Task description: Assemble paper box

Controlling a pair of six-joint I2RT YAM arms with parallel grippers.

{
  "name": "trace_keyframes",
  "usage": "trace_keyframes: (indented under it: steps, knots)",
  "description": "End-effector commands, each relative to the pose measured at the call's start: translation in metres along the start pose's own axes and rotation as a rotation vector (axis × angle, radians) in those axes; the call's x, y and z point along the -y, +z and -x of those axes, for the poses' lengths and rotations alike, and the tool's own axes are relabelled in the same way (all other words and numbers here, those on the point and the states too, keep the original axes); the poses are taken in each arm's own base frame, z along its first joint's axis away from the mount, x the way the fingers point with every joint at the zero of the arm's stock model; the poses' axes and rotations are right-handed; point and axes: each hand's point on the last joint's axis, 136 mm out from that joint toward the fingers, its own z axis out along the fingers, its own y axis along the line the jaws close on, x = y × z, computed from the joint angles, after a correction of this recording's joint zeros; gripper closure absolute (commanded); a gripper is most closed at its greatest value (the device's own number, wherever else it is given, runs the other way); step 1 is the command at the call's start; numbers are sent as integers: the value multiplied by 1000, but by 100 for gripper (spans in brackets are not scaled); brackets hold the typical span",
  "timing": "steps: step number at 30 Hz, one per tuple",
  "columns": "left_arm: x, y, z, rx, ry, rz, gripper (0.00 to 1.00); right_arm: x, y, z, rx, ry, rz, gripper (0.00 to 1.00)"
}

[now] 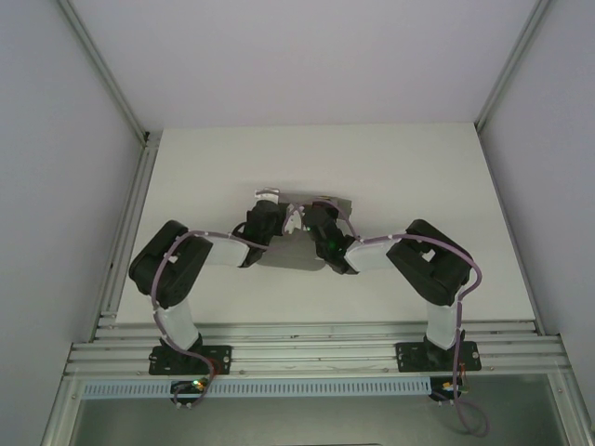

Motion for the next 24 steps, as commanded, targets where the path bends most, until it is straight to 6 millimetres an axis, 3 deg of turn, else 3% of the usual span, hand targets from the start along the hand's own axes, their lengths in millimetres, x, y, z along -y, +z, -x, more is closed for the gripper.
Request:
trace_keyframes:
  steps: [1, 3, 7, 16, 20, 24]
  knots:
    - [-75, 7, -23, -56, -27, 341, 100, -49, -8, -13, -16, -117, 155, 100]
    - [-70, 10, -25, -72, -23, 318, 100, -48, -8, -13, -15, -112, 153, 100]
    - [-40, 7, -20, -44, -2, 108, 69, -48, -8, -12, -18, -113, 156, 100]
    - [-7, -33, -15, -68, -20, -161, 29, -43, -6, -12, -33, -108, 150, 100]
    - [-8, -45, -11, -57, -45, -185, 22, -41, -5, -12, -39, -104, 148, 100]
    - [-15, -45, -10, -63, -37, -147, 26, -40, -5, -12, -38, -105, 144, 100]
